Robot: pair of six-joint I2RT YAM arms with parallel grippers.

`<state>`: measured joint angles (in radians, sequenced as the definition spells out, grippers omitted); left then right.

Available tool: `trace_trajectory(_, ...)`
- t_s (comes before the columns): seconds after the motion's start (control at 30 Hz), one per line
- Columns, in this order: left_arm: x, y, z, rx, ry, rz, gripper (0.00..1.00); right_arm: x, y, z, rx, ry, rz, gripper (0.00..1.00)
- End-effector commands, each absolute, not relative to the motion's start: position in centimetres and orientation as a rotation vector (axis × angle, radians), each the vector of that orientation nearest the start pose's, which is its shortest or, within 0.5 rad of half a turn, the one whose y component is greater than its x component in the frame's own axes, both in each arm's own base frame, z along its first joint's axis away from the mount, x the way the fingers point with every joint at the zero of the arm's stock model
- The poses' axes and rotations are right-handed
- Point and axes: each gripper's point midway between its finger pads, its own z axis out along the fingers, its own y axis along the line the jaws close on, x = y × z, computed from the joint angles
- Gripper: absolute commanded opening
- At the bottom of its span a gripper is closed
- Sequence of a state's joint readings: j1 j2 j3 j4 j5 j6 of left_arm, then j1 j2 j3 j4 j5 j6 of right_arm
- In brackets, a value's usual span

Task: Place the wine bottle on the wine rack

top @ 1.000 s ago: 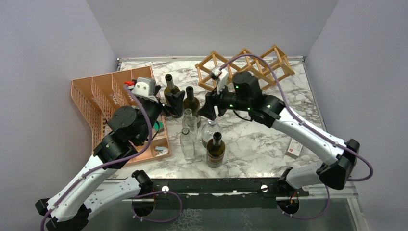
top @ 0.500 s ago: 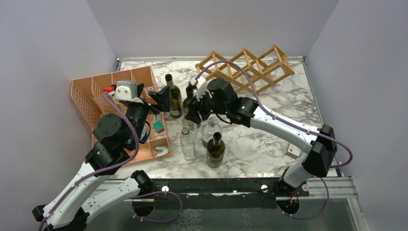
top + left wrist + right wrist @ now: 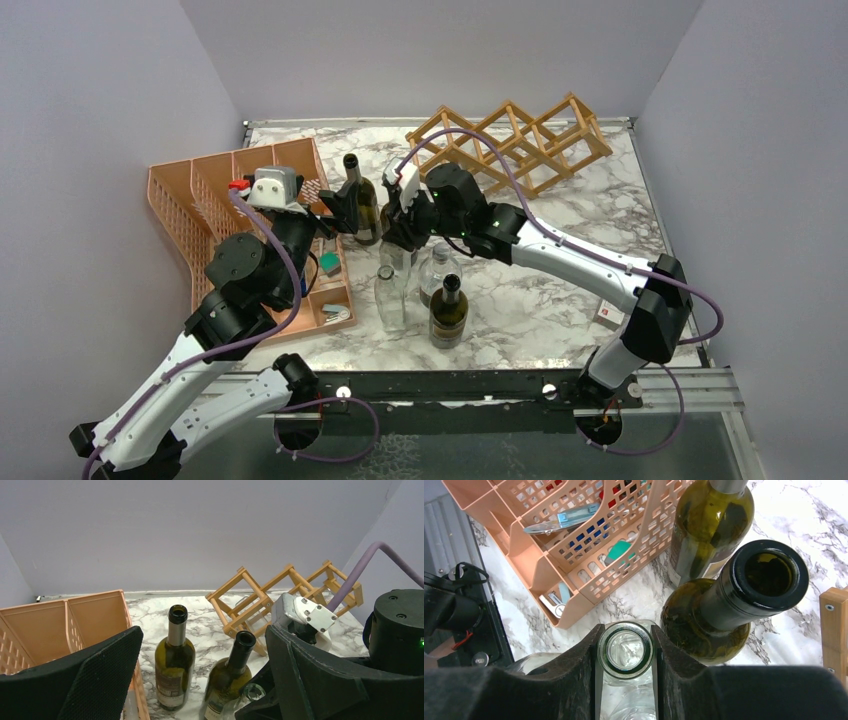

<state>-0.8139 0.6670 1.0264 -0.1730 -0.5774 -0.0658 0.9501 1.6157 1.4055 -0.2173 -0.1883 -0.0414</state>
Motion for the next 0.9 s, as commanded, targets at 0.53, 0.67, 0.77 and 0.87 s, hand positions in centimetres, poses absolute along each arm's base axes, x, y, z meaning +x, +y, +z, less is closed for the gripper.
trace_trajectory(0.53, 24.3, -11.7, 36.8, 0.075, 1.519, -0.262, 0.99, 25.6, 41.3, 40.6, -0.850, 1.379, 0.886, 0.01)
trace_trajectory(0.67, 24.5, -11.4, 34.0, 0.056, 1.573, -0.228, 0.99, 25.2, 39.7, 43.2, -0.756, 1.373, 0.903, 0.01)
trace_trajectory(0.77, 24.5, -12.5, 31.9, 0.114, 1.618, -0.245, 0.99, 25.4, 38.6, 45.0, -0.676, 1.390, 0.903, 0.01)
trace_trajectory(0.87, 24.1, -15.0, 30.9, 0.260, 1.605, -0.329, 0.99, 25.5, 37.8, 46.5, -0.610, 1.411, 0.908, 0.01)
